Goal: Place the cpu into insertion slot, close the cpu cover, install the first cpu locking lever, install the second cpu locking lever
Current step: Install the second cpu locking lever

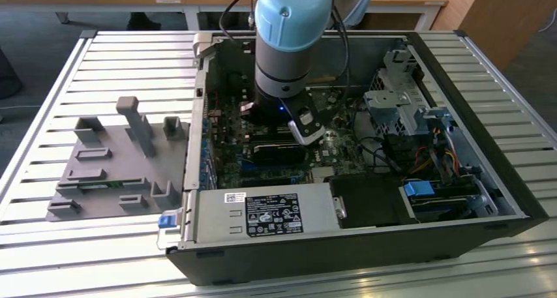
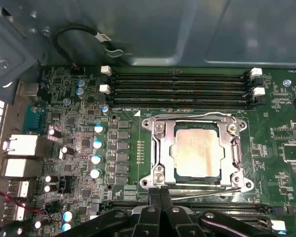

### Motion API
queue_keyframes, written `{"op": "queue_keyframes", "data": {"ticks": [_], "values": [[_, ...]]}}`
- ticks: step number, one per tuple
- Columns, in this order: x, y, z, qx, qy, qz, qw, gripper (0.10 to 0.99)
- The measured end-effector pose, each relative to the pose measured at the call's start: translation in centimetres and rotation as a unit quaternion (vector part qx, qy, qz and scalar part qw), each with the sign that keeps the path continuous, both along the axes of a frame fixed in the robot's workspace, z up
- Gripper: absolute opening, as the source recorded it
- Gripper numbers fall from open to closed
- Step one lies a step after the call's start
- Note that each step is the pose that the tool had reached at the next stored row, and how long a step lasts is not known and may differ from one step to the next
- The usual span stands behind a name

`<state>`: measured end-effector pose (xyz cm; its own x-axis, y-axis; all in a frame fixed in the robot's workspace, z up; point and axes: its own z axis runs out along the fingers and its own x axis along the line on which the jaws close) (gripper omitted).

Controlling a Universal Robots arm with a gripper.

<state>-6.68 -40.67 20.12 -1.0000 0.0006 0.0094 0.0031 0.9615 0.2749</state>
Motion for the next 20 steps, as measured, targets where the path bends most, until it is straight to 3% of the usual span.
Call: {"op": "queue_keyframes", "data": {"ticks": [3,8,20], "values": [[-0.25,-0.01,-0.25,0.0043,0.0001,0.000,1.0000,0.106],[-0.50,0.00,-0.54,0.0171,0.0000,0.000,0.9999,0.106],[-0.84,0.09,-1.08,0.0296,0.0001,0.000,0.9996,0.106]]}}
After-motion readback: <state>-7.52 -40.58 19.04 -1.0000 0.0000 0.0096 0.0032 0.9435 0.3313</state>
